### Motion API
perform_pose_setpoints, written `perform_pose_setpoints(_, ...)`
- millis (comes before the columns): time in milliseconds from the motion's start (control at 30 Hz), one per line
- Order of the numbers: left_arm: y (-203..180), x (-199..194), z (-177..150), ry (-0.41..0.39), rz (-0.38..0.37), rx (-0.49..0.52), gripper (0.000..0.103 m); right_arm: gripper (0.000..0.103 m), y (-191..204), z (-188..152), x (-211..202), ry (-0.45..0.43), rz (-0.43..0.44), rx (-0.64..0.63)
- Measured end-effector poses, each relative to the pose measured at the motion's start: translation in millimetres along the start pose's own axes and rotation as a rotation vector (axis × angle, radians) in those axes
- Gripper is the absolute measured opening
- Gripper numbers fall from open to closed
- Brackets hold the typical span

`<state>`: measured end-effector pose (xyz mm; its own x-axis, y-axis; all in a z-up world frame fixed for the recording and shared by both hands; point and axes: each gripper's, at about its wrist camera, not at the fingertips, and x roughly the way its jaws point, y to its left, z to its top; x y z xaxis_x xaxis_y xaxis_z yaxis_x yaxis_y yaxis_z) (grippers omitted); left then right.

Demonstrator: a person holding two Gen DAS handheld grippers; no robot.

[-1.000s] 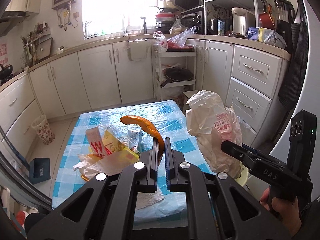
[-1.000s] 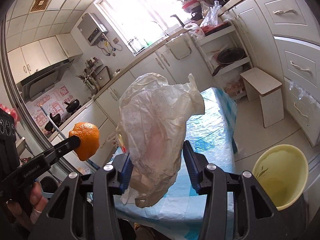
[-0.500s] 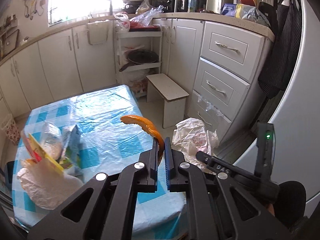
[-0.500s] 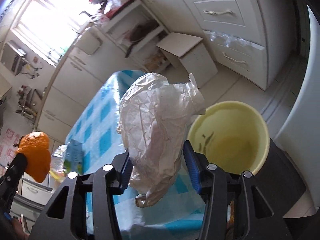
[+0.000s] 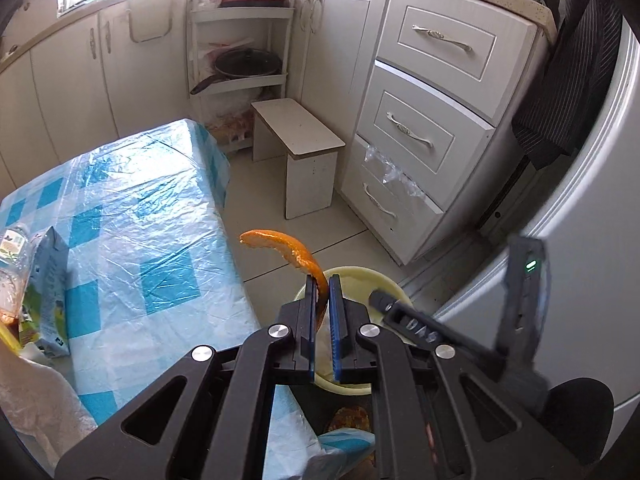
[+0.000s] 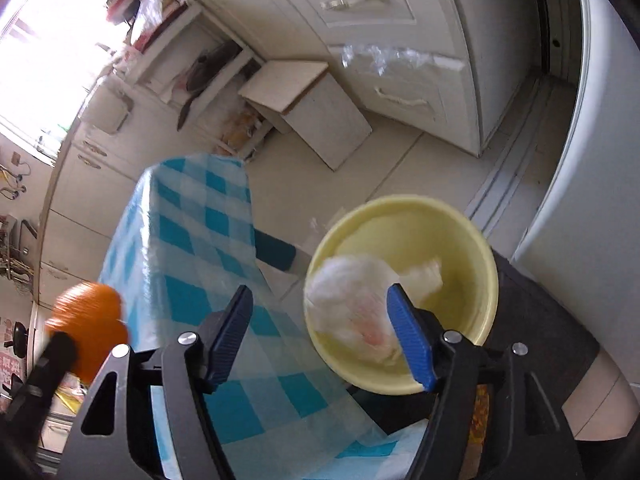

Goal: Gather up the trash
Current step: 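Open both tools over the yellow bucket, dropping the peel and bag inside, then move both empty tools back to the trash pile on the table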

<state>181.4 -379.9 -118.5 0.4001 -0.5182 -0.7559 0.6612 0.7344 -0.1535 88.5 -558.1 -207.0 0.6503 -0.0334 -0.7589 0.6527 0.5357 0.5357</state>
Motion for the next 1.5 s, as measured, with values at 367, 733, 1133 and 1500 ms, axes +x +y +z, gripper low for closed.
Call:
perform_pose_setpoints(367,-37,73,-7,0.166,-0.049,0.024,0.006,0.091,63,76,-105,-0.376,0.177,-0.267)
perform_pose_setpoints(733,-65,145,-14,0.344,0.011,-0.024,0.053,0.091,63,83,-94,-0.305,0.282,-0.166)
perform_pose_setpoints(1133,-58,99,-18,0.29,0.058,0.022,0.073,0.091,75,77,-101,-0.316,0.328,-0.177)
perform_pose_setpoints(1500,2,5,-54,0.226,0.138,-0.005,0.076,0.091,117,53,-102,-0.324,0.354,-0.301)
